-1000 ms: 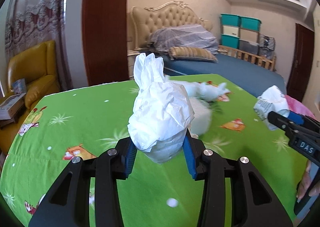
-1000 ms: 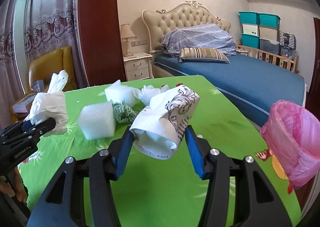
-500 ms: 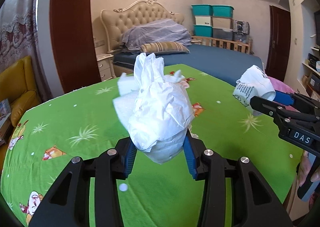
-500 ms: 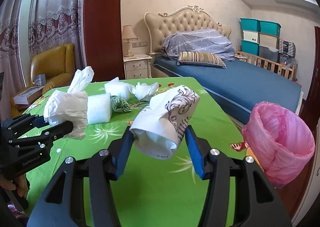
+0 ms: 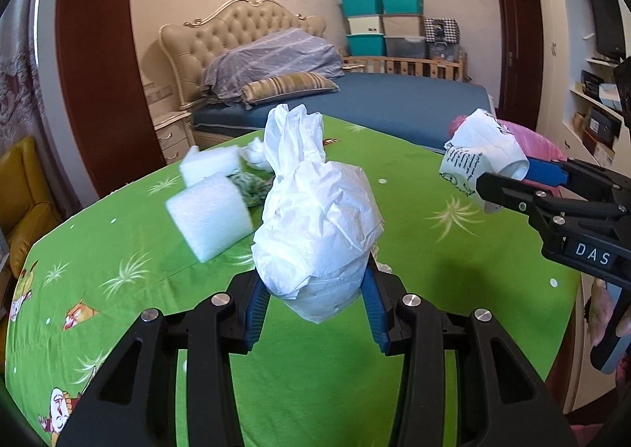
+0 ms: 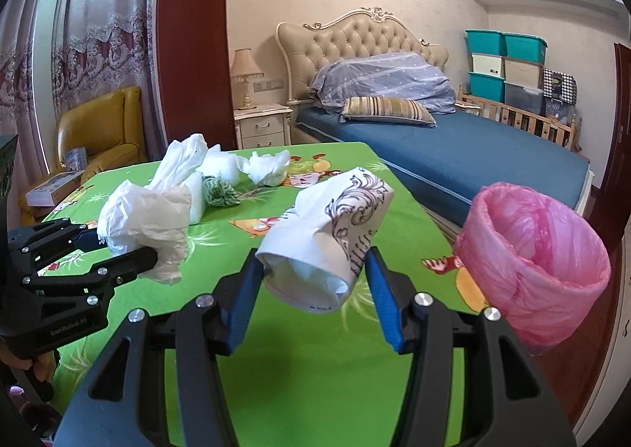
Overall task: Collect trash
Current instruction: 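Carry the bag bundle and paper cup to the wastebasket and release them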
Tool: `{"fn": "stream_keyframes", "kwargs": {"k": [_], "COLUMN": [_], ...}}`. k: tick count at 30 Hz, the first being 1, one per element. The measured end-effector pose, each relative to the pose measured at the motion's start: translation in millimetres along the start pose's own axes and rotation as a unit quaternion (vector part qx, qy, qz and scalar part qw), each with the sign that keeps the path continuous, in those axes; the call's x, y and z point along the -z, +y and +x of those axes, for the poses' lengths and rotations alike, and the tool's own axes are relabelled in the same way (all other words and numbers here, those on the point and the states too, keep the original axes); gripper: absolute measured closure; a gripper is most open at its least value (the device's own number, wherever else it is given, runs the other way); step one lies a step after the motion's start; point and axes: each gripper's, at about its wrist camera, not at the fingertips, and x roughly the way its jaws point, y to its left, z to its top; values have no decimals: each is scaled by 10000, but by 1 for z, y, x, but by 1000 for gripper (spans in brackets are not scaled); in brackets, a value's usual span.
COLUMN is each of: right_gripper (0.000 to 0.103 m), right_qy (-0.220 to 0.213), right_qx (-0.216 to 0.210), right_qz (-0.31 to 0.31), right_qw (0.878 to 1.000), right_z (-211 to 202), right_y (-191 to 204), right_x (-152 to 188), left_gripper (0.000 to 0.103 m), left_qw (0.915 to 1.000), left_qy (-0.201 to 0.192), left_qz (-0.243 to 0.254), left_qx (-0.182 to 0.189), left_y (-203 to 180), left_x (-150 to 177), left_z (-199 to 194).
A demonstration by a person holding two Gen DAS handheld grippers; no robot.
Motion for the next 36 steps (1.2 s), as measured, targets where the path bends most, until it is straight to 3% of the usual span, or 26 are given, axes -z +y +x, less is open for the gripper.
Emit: {"fn": "stream_keyframes", "kwargs": {"k": [13, 19, 28, 34, 36], "right_gripper": [51, 51, 51, 51, 50], "right_qy": [-116, -194, -306, -289, -287], "right_qx": [312, 620, 1160, 1471, 1536], "right_qz": [144, 246, 528, 684, 777], "right_qw": [9993, 9976, 9914, 9863, 9847], "right_z": [-23, -35, -56, -59, -60], "right_y": [-36, -62, -128, -180, -197], "right_x": [2, 1, -2, -6, -8], "left_gripper": [62, 62, 62, 61, 61], "left_qw": [9983, 9951, 9891, 9777, 9761], "left_qy": [190, 400, 397, 455, 375], "left_qz": [351, 374, 611, 753, 963], "left_qx": [421, 820, 1280, 1907, 1913], "left_y": [-39, -63, -113, -163, -183], "left_x": [-20, -34, -74, -111, -126], "left_z": [17, 31, 53, 76, 85]}}
